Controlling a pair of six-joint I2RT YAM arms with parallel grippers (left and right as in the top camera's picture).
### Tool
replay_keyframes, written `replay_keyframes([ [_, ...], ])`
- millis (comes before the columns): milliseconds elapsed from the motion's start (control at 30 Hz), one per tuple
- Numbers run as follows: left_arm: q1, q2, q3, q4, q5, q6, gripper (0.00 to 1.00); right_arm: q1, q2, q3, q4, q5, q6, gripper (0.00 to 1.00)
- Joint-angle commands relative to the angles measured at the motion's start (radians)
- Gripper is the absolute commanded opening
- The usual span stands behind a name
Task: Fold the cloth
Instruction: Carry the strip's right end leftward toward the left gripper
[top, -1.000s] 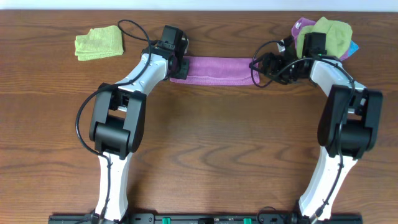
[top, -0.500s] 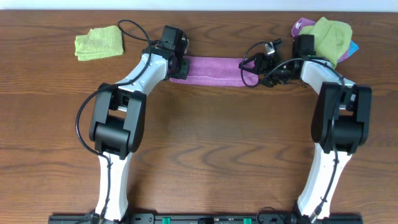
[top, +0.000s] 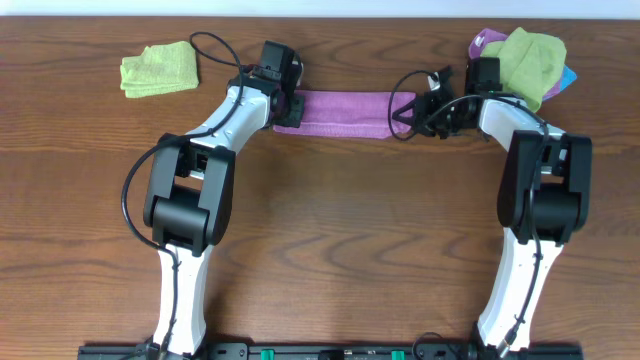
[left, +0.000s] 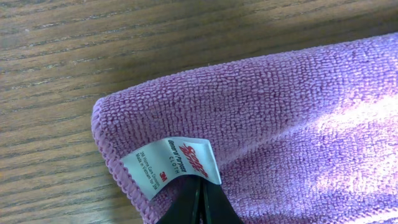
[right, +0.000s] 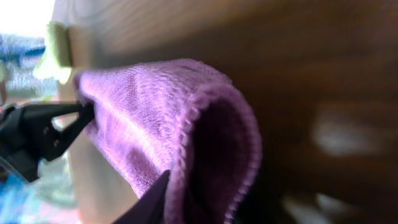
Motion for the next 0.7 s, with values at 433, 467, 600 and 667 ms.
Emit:
replay_keyframes([
  [433,0.002,0.044,-0.002,-0.020,0.003,-0.004,0.06,0.041,0.045,0.135,-0.089,0.065,0.002,0.01],
  [467,0.002,0.044,-0.002,-0.020,0.003,-0.004,0.06,0.048,0.045,0.163,-0.127,0.066,-0.015,0.01],
  [600,0.002,0.044,-0.002,-0.020,0.003,-0.005,0.06,0.089,0.045,0.277,-0.280,0.109,-0.085,0.01],
  [667,0.002,0.044,-0.002,-0.020,0.003,-0.005,0.06,0.114,0.045,0.335,-0.340,0.158,-0.110,0.01],
])
